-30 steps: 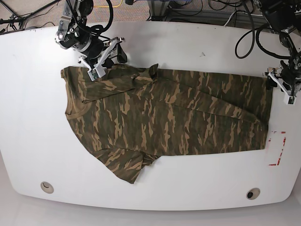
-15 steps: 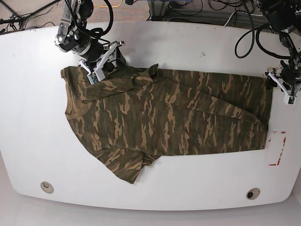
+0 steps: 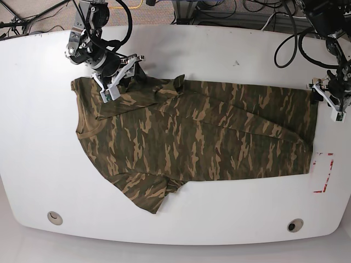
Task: Fold the T-shirt properly
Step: 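Open the right gripper and lift it off the collar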
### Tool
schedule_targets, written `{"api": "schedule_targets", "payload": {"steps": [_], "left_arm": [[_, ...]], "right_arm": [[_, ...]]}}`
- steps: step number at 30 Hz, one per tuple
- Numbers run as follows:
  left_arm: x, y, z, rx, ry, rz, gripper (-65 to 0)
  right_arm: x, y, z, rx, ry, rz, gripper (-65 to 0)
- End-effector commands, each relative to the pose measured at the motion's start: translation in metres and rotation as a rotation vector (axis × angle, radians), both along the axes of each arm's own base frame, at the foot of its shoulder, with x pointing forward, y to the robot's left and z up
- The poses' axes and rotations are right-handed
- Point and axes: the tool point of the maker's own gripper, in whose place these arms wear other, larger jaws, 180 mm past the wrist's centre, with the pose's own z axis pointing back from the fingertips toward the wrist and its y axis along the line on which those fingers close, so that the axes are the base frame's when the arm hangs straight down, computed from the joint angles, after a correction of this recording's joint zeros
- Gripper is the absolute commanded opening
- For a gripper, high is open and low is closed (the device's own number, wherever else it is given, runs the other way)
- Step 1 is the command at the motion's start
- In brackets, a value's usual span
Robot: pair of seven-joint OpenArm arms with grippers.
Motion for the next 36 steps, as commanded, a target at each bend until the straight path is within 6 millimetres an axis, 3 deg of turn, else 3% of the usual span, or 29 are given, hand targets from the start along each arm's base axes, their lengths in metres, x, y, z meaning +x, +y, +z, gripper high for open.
{"api": "schedule_targets", "payload": {"steps": [1,3,6,7,9,15,20,24,28,36], "left_arm": [[0.009,0.009,0.017,0.026,-0.046,-0.004,-28.5],[0.009,0.009,0.017,0.026,-0.046,-0.004,-28.5],[0.009,0.009,0.017,0.026,-0.046,-0.004,-28.5],[0.009,0.009,0.017,0.026,-0.046,-0.004,-28.5],[0.009,0.009,0.017,0.026,-0.046,-0.004,-28.5],[0.009,0.009,0.017,0.026,-0.046,-0.004,-28.5],[0.009,0.009,0.017,0.026,-0.046,-0.004,-28.5],[0.009,0.009,0.017,0.026,-0.046,-0.005,-28.5],[0.009,0.009,0.017,0.026,-0.046,-0.005,-28.5],[0.008,0.01,0.017,0.028,-0.042,-0.005,-28.5]], "right_arm": [[0.007,-0.001,0.006,0.006,-0.026,-0.006,-40.6],[0.008,-0.001,0.007,0.006,-0.027,-0.006,-43.3],[0.009,-0.001,0.008,0.004,-0.033,-0.005,-53.3],[0.01,-0.001,0.01,0.002,-0.039,-0.005,-60.6],[0.011,-0.001,0.015,-0.003,-0.054,0.0,-65.0],[0.012,0.001,0.039,-0.026,-0.127,0.016,-65.0],[0.016,0.013,0.071,0.047,-0.217,0.016,-65.0],[0.023,0.014,0.086,0.092,-0.26,0.025,-65.0],[0.042,0.016,0.105,0.125,-0.326,0.03,-65.0],[0.081,0.013,0.111,0.15,-0.36,0.018,-65.0]]}}
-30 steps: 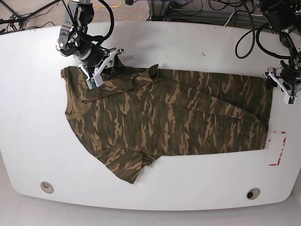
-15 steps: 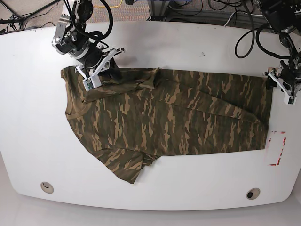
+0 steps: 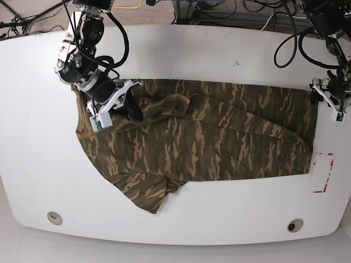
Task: Fold the T-shirt properly
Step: 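Open the right gripper and lift it off the collar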
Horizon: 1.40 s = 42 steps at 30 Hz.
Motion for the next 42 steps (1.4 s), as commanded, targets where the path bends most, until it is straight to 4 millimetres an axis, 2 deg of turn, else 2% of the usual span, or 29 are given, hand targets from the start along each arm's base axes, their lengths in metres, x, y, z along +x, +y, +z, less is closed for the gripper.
{"api": "schedule_targets", "payload": {"steps": [1,9,17,26,36,42], "left_arm": [[0.007,0.009,0.015,0.025,-0.04,-0.005,-28.5],[0.001,0.012,0.013,0.037,-0.022,-0.007,-28.5],[0.0,0.012,0.013,0.037,-0.021,-0.007,-28.5],[0.0,0.012,0.013,0.037,-0.021,-0.007,-28.5],[0.001,0.012,0.013,0.035,-0.022,-0.007,-28.5],[0.002,0.012,0.013,0.034,-0.024,-0.007,-28.5]], "right_arm": [[0.014,0.0,0.006,0.036,-0.026,-0.005,-65.0],[0.043,-0.007,0.001,0.05,-0.013,-0.009,-65.0],[0.063,-0.01,0.016,0.044,-0.055,-0.005,-65.0],[0.083,-0.013,0.014,0.068,-0.038,-0.011,-65.0],[0.085,-0.018,0.008,0.066,-0.017,-0.016,-65.0],[0.073,-0.02,-0.005,0.06,0.014,-0.02,-60.1]]}}
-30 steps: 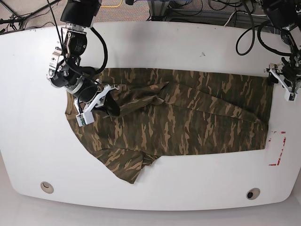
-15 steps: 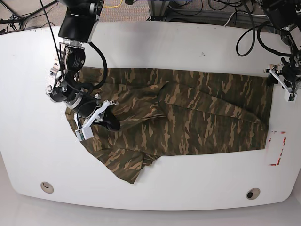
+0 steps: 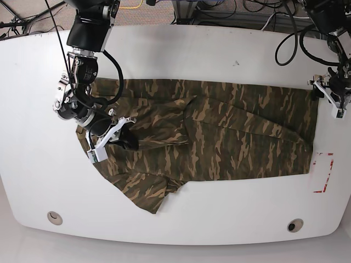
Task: Fold the T-shirt properly
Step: 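Open the right gripper and lift it off the collar, then grasp the shirt edge again with both grippers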
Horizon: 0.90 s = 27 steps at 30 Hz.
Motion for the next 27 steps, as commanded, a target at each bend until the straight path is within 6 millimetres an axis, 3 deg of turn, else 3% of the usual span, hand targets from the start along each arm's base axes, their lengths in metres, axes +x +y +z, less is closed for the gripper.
{"api": "schedule_targets", "payload": {"steps": [1,7,13,16,23,27], "left_arm": [[0.01,0.008,0.017,0.023,-0.047,-0.005,-28.5],[0.01,0.008,0.017,0.023,-0.047,-0.005,-28.5],[0.01,0.007,0.017,0.022,-0.047,-0.005,-28.5],[0.01,0.007,0.017,0.022,-0.047,-0.005,-28.5],[0.009,0.007,0.016,0.022,-0.044,-0.005,-28.5],[0.01,0.003,0.014,0.023,-0.037,-0.022,-28.5]], "right_arm": [[0.002,-0.002,0.013,0.014,-0.049,-0.006,-59.9],[-0.016,-0.003,-0.001,0.007,-0.013,-0.008,-59.5],[-0.012,-0.003,0.001,0.045,-0.047,-0.037,-59.8],[-0.003,-0.002,0.001,0.071,-0.052,-0.051,-59.8],[0.042,-0.009,0.01,0.113,-0.067,-0.071,-59.8],[0.054,-0.008,0.01,0.1,-0.062,-0.05,-56.1]]}}
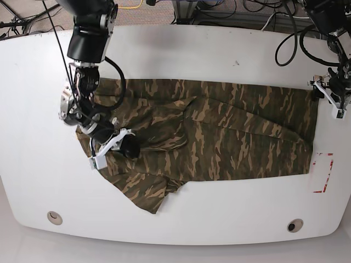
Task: Fold the T-shirt properly
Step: 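Grasp the shirt edge again with both grippers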
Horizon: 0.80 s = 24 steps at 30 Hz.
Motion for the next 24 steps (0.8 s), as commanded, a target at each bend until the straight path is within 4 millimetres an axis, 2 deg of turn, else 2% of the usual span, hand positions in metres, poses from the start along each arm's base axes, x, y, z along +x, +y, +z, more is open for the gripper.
{"api": "schedule_targets", "payload": {"steps": [1,2,5,9,12,16,20,24], "left_arm": [[0.01,0.002,0.013,0.021,-0.037,-0.024,-28.5],[0.01,0.001,0.013,0.021,-0.036,-0.026,-28.5],[0.012,0.0,0.013,0.02,-0.037,-0.032,-28.5],[0.013,0.0,0.015,0.018,-0.042,-0.031,-28.5],[0.016,-0.001,0.017,0.018,-0.05,-0.032,-28.5],[0.029,-0.001,0.035,0.039,-0.102,-0.041,-28.5],[0.039,-0.009,0.057,0.075,-0.164,-0.07,-28.5],[0.046,-0.022,0.068,0.074,-0.211,-0.085,-28.5]], "right_arm": [[0.015,-0.008,0.018,-0.007,-0.055,0.002,-53.4],[0.015,-0.01,0.019,-0.02,-0.057,0.007,-50.6],[0.008,-0.019,0.02,-0.063,-0.068,0.017,-34.7],[-0.011,-0.03,0.014,-0.115,-0.066,0.02,-14.9],[-0.026,-0.052,0.012,-0.164,-0.063,-0.001,-5.7],[-0.045,-0.066,0.005,-0.206,-0.046,-0.012,-6.3],[-0.074,-0.083,-0.001,-0.267,-0.012,-0.031,-11.9],[-0.096,-0.098,-0.006,-0.3,0.036,-0.093,-15.9]]}}
